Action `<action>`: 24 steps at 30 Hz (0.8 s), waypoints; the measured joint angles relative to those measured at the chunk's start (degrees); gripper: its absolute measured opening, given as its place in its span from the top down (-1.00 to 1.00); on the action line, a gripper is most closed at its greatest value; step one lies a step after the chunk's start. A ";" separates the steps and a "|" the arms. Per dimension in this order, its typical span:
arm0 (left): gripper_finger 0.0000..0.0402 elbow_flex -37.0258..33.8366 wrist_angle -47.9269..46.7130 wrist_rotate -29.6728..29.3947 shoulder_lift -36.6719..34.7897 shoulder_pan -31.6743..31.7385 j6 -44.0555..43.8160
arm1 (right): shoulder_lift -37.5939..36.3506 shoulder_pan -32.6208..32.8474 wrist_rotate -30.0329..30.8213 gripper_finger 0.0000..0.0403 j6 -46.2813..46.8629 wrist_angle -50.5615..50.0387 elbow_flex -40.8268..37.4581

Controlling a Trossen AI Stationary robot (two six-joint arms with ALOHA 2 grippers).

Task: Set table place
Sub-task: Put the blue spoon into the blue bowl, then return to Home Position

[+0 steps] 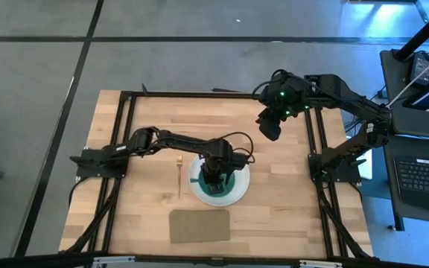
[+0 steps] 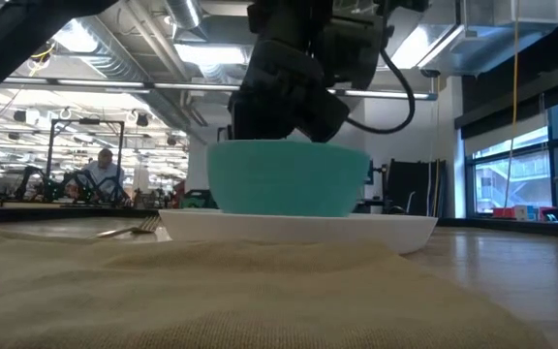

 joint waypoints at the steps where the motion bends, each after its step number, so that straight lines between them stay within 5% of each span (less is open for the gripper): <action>1: 0.67 0.00 0.11 -0.01 0.00 0.02 0.00 | 0.00 0.00 0.00 0.42 0.01 0.00 0.00; 11: 0.38 2.68 -0.34 -0.19 0.00 0.08 -2.17 | 0.00 0.00 0.00 0.42 -0.44 0.02 -0.02; 24: 0.40 18.96 -6.90 -5.05 -1.94 1.74 -4.46 | 0.00 1.88 6.03 0.42 -1.88 0.44 -0.04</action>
